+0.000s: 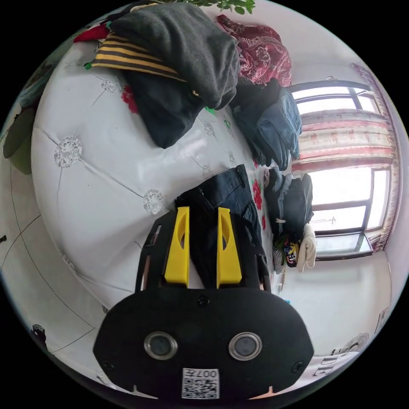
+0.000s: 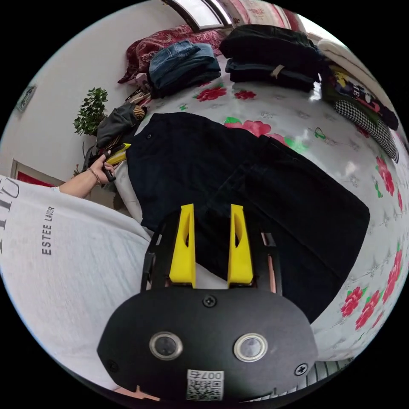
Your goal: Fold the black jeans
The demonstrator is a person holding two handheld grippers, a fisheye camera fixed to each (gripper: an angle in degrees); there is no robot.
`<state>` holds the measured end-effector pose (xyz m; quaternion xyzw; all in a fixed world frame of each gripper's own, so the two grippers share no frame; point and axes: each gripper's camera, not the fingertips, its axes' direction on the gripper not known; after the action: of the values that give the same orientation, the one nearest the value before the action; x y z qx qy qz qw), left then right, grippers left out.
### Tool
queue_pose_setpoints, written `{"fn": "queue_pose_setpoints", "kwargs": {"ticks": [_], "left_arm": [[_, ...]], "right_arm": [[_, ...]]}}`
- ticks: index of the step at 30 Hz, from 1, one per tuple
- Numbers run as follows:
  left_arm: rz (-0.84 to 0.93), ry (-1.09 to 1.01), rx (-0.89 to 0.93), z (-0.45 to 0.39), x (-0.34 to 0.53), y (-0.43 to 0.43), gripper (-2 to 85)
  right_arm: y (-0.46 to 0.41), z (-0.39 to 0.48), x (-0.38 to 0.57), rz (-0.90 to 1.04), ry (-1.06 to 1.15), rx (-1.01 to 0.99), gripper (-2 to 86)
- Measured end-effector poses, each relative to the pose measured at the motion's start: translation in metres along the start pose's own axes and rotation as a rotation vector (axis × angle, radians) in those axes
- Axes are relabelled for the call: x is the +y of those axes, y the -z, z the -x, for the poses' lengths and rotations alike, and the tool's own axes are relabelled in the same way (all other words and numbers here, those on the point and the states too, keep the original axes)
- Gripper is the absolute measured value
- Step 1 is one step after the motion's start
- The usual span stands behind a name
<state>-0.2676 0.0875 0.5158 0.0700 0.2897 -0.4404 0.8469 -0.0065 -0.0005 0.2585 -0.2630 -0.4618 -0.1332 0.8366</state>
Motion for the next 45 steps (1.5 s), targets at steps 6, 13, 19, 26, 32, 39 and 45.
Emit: {"fn": "queue_pose_setpoints", "kwargs": {"ticks": [6,13,19,26,32,39,45], "left_arm": [[-0.05,-0.207,0.075,-0.083,0.022,0.014,4.5],[0.12,-1.117,0.011,-0.283,0.128,0.003,4.4],[0.646,-1.555,-0.11,-0.309,0.281,-0.125,4.7],[0.614,-1.765,-0.197,-0.311,0.34,-0.123,4.7],[0.663,-1.585,-0.12,-0.302,0.325,-0.118,6.1],[0.545,-1.403,-0.192,-0.287,0.305,-0.102,10.2],[0.573,-1.542,-0.295,-0.284,0.318,-0.137,8.0]], "right_arm": [[0.016,-0.039,0.013,-0.084,-0.149,-0.057,8.5],[0.021,-0.051,0.006,-0.098,-0.105,-0.06,8.2],[-0.002,-0.062,0.002,-0.046,-0.135,-0.132,8.4],[0.027,-0.086,-0.032,-0.153,-0.141,-0.235,8.6],[0.013,-0.086,-0.105,-0.138,-0.061,-0.35,8.8],[-0.022,-0.09,-0.199,-0.065,-0.04,-0.291,9.6],[-0.055,-0.11,-0.232,0.0,-0.117,-0.433,5.6]]}}
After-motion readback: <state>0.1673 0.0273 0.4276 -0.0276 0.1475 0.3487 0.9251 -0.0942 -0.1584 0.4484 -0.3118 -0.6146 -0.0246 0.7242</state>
